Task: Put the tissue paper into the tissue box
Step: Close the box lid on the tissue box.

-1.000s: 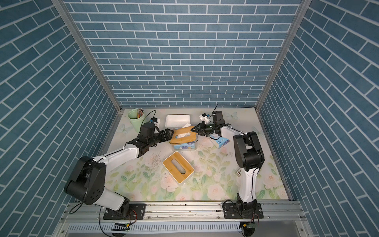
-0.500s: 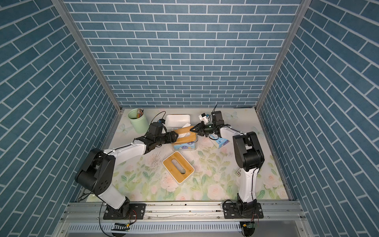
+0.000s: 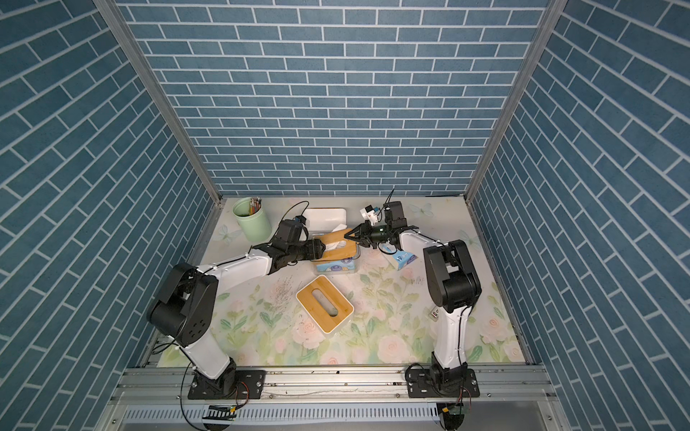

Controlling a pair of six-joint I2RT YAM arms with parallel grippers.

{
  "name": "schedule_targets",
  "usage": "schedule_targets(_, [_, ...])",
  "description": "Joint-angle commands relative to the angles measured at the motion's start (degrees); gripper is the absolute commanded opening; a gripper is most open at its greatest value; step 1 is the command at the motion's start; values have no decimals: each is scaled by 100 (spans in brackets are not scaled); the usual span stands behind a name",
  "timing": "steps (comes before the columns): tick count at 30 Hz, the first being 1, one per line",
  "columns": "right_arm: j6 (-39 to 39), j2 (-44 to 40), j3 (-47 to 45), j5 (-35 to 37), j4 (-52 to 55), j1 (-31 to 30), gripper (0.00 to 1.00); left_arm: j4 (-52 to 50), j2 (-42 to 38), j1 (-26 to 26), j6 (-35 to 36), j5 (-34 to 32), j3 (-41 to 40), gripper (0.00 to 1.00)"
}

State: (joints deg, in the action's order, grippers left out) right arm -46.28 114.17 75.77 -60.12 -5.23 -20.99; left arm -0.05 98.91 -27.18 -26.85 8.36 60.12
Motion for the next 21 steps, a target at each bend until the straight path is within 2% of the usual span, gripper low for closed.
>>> schedule_targets(1, [-74, -255, 35, -70, -183, -67, 20, -293, 74, -39, 100, -175, 87, 67])
schedule_targets(4, [29, -215, 26, -42, -96, -67, 21, -261, 80, -42, -16, -164, 79, 62])
schedule_targets(15, [1048, -296, 208, 456, 882, -36, 24, -144, 190, 20, -488, 309, 86, 55])
schedule_targets(18, [1292, -349, 252, 634, 1051, -14, 27, -159, 200, 81, -583, 477, 103, 53])
schedule_targets(21, [1399, -433, 237, 703, 1043, 8, 34, -252, 197, 94, -625, 549, 147, 52])
